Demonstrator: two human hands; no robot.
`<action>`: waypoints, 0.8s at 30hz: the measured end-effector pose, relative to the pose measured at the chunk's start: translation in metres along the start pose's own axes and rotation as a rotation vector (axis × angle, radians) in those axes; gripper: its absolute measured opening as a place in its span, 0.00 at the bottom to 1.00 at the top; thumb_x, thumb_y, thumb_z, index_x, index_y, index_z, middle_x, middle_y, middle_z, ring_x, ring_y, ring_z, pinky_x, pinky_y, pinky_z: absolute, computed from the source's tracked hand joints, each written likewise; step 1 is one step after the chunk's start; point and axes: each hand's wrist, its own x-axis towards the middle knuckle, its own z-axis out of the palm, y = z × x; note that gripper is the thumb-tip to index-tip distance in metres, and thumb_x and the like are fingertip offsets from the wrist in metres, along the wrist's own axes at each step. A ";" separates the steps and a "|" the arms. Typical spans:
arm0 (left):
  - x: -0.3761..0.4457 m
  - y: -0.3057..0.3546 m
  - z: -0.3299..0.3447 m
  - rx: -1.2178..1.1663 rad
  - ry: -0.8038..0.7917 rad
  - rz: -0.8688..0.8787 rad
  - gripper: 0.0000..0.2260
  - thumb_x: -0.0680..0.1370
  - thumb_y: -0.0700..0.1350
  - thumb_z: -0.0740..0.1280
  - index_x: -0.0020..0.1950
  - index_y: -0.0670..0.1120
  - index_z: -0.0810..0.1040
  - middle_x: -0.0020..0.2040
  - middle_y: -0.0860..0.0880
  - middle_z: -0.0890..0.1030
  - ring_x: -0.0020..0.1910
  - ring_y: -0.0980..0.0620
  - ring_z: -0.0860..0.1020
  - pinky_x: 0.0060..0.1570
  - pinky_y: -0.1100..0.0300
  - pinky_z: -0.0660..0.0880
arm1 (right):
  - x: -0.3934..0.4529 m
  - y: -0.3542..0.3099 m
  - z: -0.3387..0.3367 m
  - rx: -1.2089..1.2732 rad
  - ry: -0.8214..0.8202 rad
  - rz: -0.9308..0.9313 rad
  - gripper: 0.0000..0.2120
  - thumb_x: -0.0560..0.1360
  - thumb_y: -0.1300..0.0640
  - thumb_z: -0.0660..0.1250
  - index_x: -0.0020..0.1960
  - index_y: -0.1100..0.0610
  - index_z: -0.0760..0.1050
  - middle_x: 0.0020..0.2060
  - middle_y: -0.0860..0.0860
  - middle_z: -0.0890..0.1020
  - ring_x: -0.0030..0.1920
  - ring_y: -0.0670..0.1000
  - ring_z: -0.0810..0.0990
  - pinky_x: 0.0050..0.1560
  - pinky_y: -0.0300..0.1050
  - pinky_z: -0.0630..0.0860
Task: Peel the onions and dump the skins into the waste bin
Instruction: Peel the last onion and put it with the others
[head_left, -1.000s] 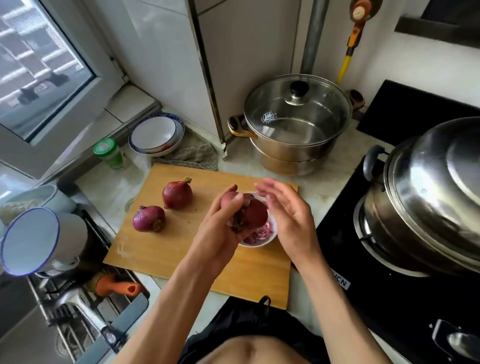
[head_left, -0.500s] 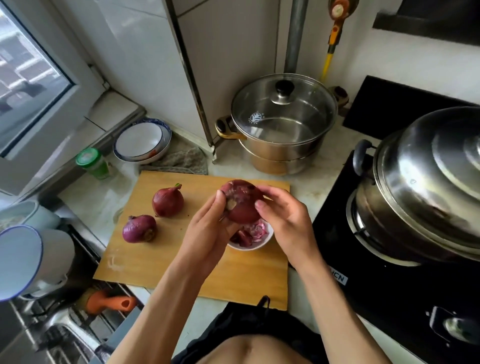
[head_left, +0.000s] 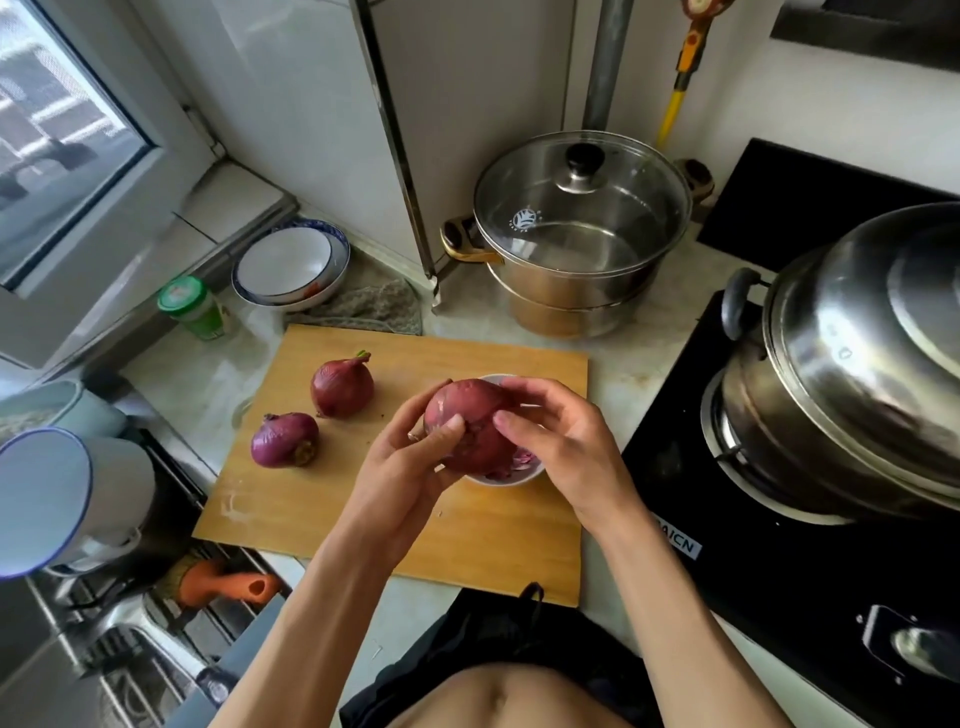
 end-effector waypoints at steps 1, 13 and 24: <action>0.000 0.000 -0.001 0.008 -0.002 0.011 0.26 0.73 0.39 0.72 0.71 0.40 0.75 0.66 0.36 0.80 0.62 0.41 0.82 0.59 0.47 0.81 | -0.001 -0.001 -0.001 0.004 -0.009 0.003 0.14 0.68 0.53 0.76 0.53 0.48 0.82 0.50 0.47 0.86 0.54 0.49 0.84 0.58 0.49 0.80; -0.006 -0.006 -0.008 0.019 0.013 -0.039 0.24 0.73 0.40 0.72 0.69 0.39 0.76 0.63 0.38 0.82 0.60 0.40 0.83 0.52 0.48 0.82 | -0.006 0.006 -0.007 0.019 0.040 -0.015 0.08 0.72 0.65 0.76 0.47 0.56 0.81 0.43 0.49 0.84 0.45 0.46 0.82 0.49 0.40 0.79; -0.006 0.000 -0.005 0.030 0.051 -0.033 0.24 0.72 0.41 0.72 0.68 0.39 0.76 0.61 0.39 0.83 0.59 0.38 0.83 0.53 0.46 0.82 | -0.003 0.004 -0.011 0.108 0.035 0.016 0.08 0.72 0.68 0.73 0.42 0.57 0.80 0.37 0.48 0.83 0.41 0.47 0.81 0.44 0.38 0.78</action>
